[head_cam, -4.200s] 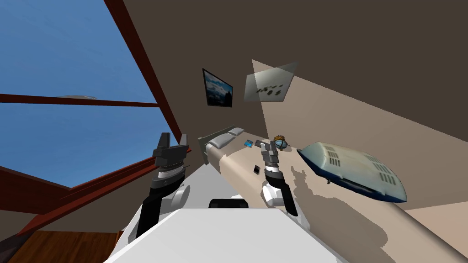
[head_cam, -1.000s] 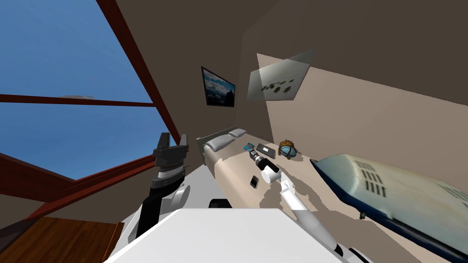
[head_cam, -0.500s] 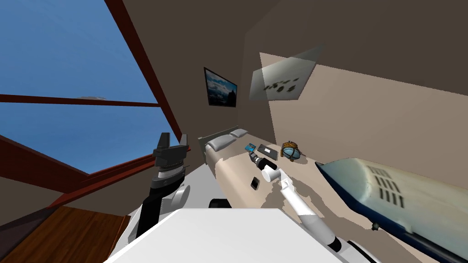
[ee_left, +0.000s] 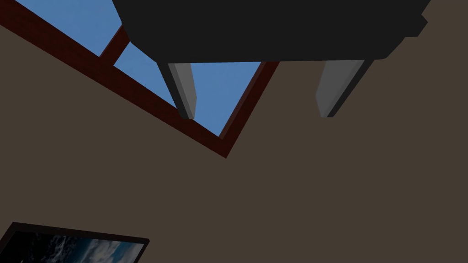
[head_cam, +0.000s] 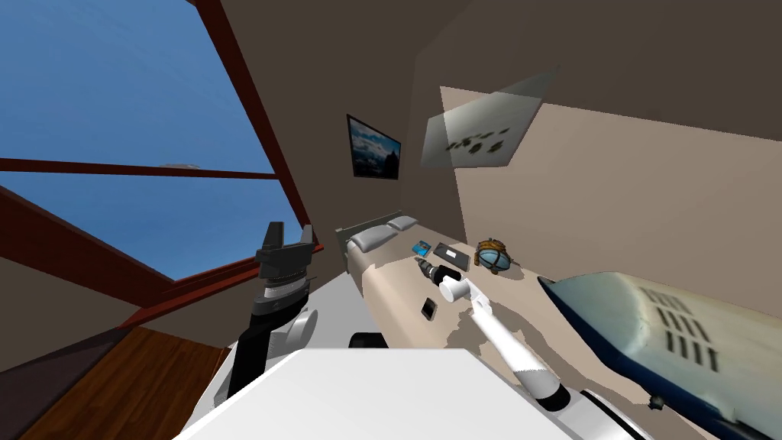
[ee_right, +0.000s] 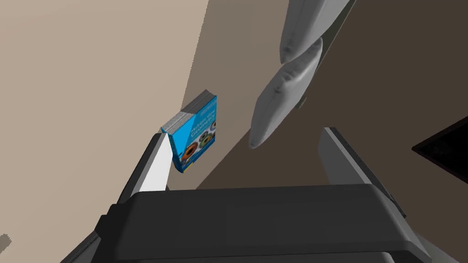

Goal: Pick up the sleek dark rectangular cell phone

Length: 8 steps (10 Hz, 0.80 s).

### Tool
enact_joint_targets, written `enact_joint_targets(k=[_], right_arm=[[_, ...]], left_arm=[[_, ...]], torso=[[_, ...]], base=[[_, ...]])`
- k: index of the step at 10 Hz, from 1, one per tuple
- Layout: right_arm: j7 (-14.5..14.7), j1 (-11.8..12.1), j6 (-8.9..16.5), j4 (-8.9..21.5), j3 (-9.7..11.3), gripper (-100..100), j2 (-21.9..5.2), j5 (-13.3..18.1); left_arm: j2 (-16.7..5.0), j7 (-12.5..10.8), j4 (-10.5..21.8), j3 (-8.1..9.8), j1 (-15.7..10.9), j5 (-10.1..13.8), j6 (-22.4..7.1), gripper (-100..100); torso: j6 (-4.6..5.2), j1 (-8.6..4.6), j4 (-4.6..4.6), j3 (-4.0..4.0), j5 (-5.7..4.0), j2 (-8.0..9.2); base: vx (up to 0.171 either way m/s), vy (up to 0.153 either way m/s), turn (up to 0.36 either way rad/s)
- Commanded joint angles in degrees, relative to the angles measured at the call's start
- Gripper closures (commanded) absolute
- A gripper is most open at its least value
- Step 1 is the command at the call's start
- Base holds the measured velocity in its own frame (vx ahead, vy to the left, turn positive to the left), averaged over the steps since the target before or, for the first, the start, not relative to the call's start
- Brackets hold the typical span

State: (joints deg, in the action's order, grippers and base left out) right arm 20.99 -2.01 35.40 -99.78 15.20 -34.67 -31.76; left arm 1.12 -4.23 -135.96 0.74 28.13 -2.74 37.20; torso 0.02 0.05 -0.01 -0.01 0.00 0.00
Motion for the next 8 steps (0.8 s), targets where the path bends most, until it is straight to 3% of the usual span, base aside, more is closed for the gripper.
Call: enact_joint_targets(k=[1,4,7,8], right_arm=[[0.7,0.2,2.1,0.8,0.3,-100,-0.6,-0.5],[2.8,-0.3,7.2,5.0,1.3,-100,-2.7,-2.6],[3.9,-0.4,10.2,7.1,1.8,-100,-3.6,-3.5],[4.9,-0.5,12.7,9.1,2.3,-100,-4.5,-4.5]], left_arm=[[0.0,0.0,0.0,0.0,0.0,0.0,0.0,0],[0.0,0.0,0.0,0.0,0.0,0.0,0.0,0],[0.0,0.0,0.0,0.0,0.0,0.0,0.0,0],[0.0,0.0,0.0,0.0,0.0,0.0,0.0,0]], torso=[[0.0,0.0,0.0,0.0,0.0,0.0],[0.03,0.02,0.01,0.01,0.01,0.02],[-0.01,0.06,0.01,0.03,0.01,0.04],[0.02,0.05,0.01,0.02,0.01,0.03]], base=[[-0.006,0.006,0.061],[-0.009,0.013,0.097],[-0.012,0.016,0.093],[-0.01,0.022,0.1]])
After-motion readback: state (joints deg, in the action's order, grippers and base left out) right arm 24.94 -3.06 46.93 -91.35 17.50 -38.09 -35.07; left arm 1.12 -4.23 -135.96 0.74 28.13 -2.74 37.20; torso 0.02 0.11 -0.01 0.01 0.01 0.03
